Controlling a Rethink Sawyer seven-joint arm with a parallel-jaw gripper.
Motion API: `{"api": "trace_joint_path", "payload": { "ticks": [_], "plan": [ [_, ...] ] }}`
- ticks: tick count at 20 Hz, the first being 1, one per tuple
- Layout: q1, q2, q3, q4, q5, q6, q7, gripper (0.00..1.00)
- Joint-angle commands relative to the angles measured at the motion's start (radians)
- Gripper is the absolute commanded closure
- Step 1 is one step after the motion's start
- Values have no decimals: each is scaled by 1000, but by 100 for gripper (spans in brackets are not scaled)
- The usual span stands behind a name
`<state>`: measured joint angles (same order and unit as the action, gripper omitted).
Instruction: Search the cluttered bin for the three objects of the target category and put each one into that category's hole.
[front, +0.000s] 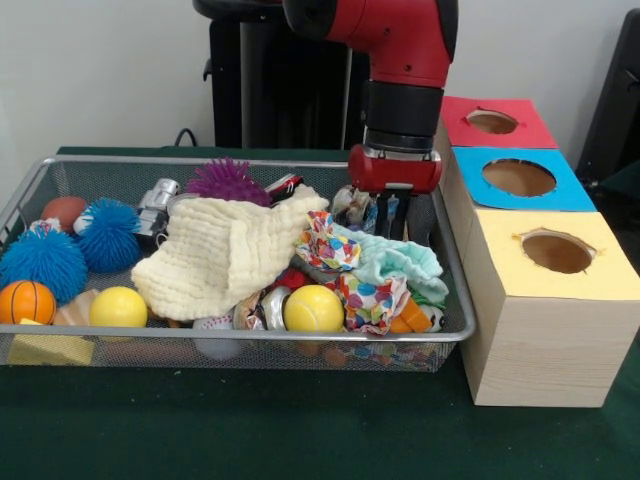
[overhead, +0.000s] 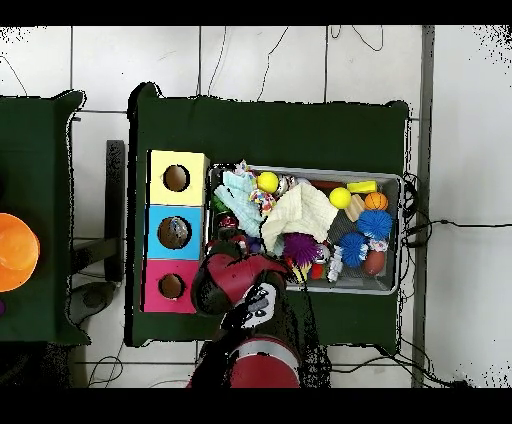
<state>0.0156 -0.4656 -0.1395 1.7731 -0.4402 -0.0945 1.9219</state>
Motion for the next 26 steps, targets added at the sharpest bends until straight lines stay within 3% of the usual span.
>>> {"api": "trace_joint_path", "payload": {
  "ticks": [1,7,15,26],
  "plan": [
    [-66,-146,170,49,39,281,19,100],
    [-87,-207,210,71,41,361,20,100],
    [-104,-259,231,87,18,360,27,100],
    [-179,-414,310,129,42,472,-49,100]
  ]
}}
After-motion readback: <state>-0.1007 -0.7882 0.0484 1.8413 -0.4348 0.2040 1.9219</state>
